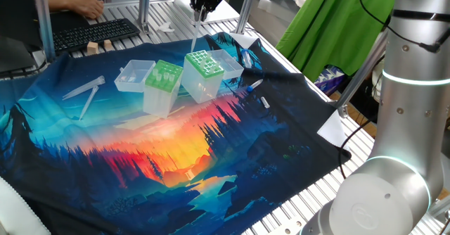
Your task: Transfer all large pipette tips from one holder to another
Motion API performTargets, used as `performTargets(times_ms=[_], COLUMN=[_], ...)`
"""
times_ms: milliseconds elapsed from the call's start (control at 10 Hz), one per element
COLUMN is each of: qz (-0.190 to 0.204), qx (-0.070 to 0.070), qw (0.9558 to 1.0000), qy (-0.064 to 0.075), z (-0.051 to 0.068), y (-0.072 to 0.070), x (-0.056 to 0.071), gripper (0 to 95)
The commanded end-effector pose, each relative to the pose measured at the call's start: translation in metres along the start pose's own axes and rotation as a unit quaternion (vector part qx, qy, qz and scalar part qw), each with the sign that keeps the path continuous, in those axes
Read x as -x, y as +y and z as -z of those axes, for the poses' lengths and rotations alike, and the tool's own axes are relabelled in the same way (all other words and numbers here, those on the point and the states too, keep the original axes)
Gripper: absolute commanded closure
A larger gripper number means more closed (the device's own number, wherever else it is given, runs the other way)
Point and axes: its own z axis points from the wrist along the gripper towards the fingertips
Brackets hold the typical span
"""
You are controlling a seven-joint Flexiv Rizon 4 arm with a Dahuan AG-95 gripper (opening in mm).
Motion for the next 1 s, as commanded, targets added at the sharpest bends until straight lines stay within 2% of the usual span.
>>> performTargets(times_ms=[100, 400, 700, 1000], qz=[0.003, 0.005, 0.003, -0.005], qx=[-0.001, -0.003, -0.004, -0.007], qw=[1.0000, 1.0000, 1.0000, 1.0000], qy=[0.001, 0.002, -0.003, -0.001], z=[0.000, -0.003, -0.016, -0.026], y=[-0.001, -0.003, -0.003, 0.001], x=[0.000, 0.001, -0.002, -0.008], gripper=[95.0, 95.0, 95.0, 95.0])
